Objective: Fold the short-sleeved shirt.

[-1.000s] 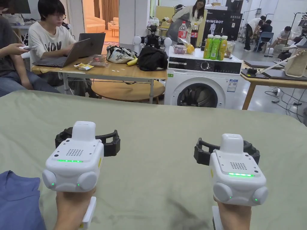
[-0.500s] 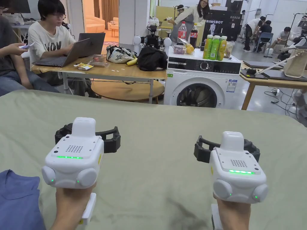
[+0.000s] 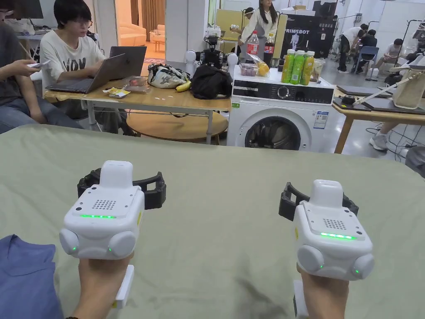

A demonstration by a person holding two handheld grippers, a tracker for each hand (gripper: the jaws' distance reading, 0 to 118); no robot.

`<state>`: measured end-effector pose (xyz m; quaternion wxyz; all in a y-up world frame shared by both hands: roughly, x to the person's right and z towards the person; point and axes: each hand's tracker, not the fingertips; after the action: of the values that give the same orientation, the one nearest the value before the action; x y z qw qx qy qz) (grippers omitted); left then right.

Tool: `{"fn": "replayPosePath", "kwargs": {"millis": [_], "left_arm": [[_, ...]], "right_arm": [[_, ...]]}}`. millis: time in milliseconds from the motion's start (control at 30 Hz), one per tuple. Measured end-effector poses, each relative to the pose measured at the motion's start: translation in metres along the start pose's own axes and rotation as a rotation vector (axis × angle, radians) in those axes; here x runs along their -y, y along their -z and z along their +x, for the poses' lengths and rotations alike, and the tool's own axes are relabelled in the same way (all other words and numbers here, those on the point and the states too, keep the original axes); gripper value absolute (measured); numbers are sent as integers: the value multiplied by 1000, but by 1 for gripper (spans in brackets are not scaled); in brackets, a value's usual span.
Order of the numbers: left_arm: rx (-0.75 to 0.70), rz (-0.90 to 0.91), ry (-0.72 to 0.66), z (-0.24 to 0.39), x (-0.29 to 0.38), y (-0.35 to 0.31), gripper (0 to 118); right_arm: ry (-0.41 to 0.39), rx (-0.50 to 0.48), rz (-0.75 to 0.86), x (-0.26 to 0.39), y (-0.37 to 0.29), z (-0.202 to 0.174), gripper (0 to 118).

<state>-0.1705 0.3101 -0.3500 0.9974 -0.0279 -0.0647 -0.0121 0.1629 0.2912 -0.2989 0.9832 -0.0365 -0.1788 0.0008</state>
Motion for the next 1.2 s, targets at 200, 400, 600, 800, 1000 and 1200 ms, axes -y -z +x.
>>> {"fn": "replayPosePath", "kwargs": {"millis": [200, 400, 600, 800, 1000, 1200], "left_arm": [[1, 5, -1, -1, 0, -3, 51], [-4, -13, 27, 0, 2, -7, 0], [18, -15, 47, -3, 1, -11, 0], [-41, -69, 7, -26, -10, -14, 0], [-137, -138, -32, -84, -16, -32, 0], [-291, -241, -54, -155, -16, -61, 0]], "right_arm": [[-14, -9, 36, -1, -8, -3, 71], [-29, 24, 57, -4, -12, -7, 0], [0, 12, 34, -8, -11, -8, 0], [4, -16, 7, -12, -13, -20, 0], [6, -106, 0, -21, -14, -59, 0], [14, -264, -17, -24, -22, -127, 0]]}}
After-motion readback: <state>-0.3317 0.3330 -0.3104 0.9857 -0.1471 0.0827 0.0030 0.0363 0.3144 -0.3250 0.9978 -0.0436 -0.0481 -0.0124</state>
